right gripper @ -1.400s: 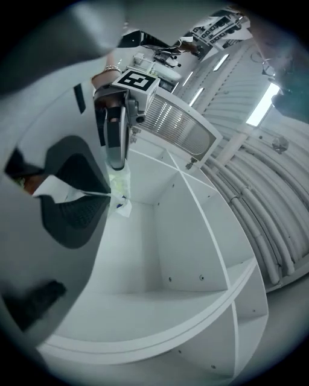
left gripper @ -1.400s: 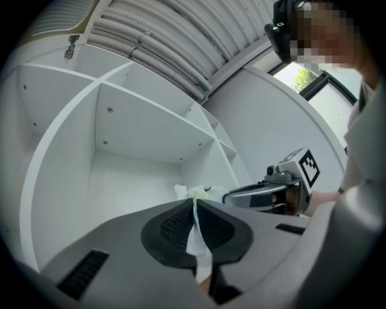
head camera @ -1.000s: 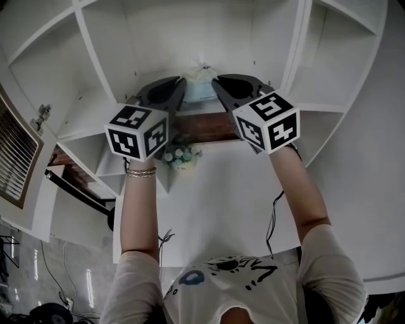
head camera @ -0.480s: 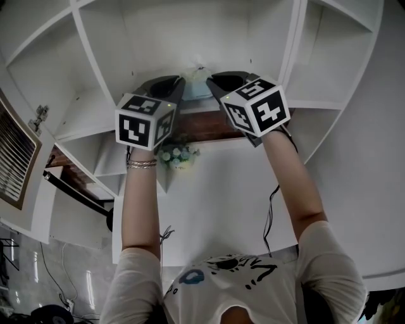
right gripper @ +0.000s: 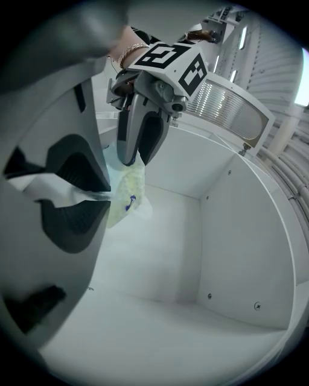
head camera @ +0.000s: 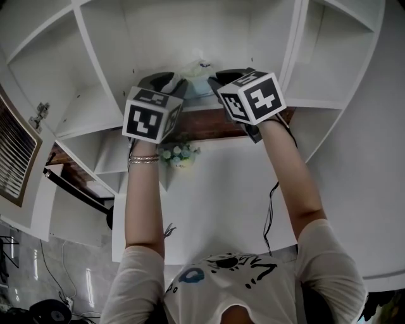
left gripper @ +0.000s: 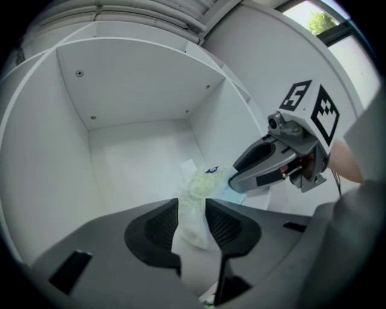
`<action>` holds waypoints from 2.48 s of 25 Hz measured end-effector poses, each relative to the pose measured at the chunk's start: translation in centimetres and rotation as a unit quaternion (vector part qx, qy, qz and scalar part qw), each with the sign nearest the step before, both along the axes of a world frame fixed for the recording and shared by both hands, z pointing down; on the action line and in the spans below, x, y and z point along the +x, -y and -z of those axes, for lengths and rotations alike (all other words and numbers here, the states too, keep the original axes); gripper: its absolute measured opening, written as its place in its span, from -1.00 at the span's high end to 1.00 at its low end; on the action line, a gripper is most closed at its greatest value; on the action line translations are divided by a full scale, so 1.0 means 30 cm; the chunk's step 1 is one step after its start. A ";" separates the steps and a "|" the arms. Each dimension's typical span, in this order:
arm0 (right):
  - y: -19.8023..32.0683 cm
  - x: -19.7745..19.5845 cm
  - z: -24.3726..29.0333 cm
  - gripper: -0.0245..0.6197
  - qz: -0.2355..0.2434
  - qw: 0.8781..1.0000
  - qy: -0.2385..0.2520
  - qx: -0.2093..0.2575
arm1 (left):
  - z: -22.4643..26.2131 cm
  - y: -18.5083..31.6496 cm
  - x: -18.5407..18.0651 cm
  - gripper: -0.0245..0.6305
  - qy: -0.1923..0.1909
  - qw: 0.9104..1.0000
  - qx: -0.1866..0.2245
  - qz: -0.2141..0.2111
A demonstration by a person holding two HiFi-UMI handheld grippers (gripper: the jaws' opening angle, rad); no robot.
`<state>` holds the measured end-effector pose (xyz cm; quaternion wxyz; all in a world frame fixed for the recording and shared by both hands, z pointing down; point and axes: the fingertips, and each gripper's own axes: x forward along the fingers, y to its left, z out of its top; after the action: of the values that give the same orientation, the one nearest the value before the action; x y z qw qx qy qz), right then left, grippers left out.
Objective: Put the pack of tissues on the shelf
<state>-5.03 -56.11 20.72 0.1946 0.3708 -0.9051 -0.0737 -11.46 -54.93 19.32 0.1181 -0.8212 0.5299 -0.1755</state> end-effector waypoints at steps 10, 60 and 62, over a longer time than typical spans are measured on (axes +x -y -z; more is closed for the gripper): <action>-0.028 0.052 0.029 0.66 -0.008 0.999 0.033 0.025 | 0.002 -0.069 -0.036 0.47 -0.004 1.000 0.018 0.015; -0.529 0.101 -0.477 0.81 0.091 0.989 0.110 -0.034 | -0.563 -0.539 0.169 0.86 -0.118 0.987 -0.034 -0.103; -0.548 0.102 -0.508 0.81 0.094 0.988 0.111 -0.043 | -0.588 -0.553 0.183 0.86 -0.118 0.986 -0.043 -0.109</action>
<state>-1.97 -39.68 35.96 0.1007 0.2809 -0.9544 -0.0106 -5.97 -38.34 36.95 0.0376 -0.8933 0.4396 -0.0860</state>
